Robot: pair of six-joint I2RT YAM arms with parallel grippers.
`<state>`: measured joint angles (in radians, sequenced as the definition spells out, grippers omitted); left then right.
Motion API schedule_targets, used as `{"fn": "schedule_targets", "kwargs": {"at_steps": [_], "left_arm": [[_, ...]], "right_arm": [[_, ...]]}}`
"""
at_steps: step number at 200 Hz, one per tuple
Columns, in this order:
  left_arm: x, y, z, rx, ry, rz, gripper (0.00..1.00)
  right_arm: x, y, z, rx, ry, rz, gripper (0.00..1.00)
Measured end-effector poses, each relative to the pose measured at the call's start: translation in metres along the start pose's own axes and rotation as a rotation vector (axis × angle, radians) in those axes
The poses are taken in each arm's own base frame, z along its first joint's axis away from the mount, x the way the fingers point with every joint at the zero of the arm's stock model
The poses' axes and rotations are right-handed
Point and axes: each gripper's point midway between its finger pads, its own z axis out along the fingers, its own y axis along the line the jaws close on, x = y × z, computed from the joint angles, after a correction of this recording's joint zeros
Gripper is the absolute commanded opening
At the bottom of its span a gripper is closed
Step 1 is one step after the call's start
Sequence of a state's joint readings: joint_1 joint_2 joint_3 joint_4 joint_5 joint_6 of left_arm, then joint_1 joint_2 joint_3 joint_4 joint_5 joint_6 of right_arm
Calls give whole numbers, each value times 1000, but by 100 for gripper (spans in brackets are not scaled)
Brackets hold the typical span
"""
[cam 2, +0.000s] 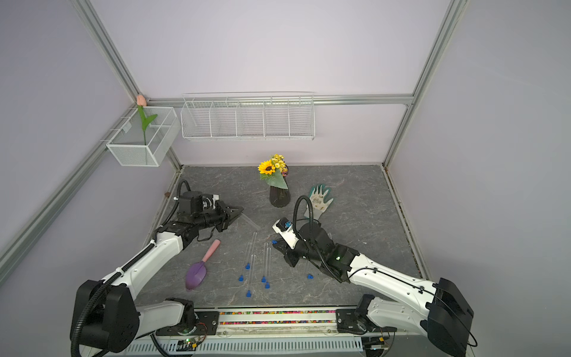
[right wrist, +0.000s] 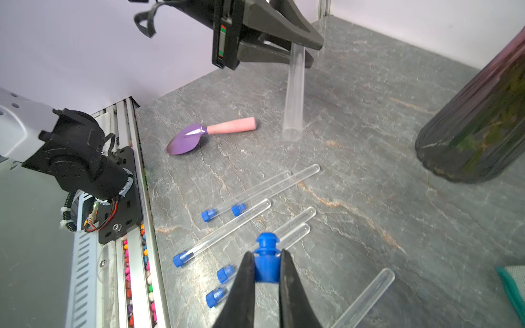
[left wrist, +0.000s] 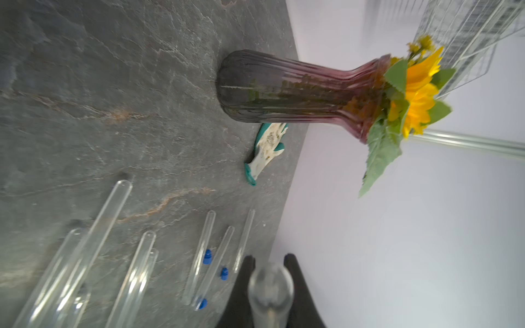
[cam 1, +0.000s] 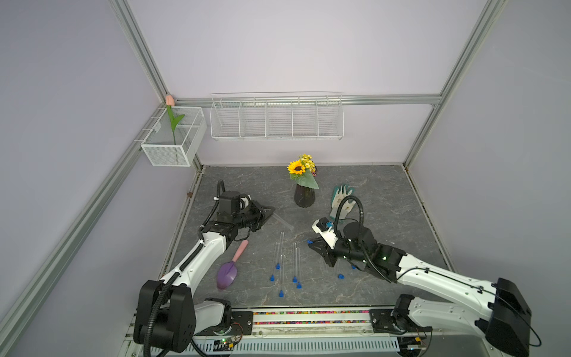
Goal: Remove stoppers from test tubes
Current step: Open the stopper on the test tube, then place the test tube at the center of the board, then place the stopper at the center of the board.
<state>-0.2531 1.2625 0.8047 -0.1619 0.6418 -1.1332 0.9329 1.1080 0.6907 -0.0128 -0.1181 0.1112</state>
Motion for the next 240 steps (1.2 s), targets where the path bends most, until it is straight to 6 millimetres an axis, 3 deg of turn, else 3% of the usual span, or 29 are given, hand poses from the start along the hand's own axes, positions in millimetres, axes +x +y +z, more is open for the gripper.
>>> {"fn": "schedule_targets", "kwargs": {"at_steps": [34, 109, 172, 240], "left_arm": [[28, 27, 24, -173, 113, 147, 0], [95, 90, 88, -442, 386, 345, 0], [125, 95, 119, -474, 466, 410, 0], [132, 110, 136, -516, 485, 426, 0]], "right_arm": [[22, -8, 13, 29, 125, 104, 16], [102, -28, 37, 90, 418, 315, 16], [126, -37, 43, 100, 497, 425, 18], [143, -39, 51, 92, 545, 484, 20]]}}
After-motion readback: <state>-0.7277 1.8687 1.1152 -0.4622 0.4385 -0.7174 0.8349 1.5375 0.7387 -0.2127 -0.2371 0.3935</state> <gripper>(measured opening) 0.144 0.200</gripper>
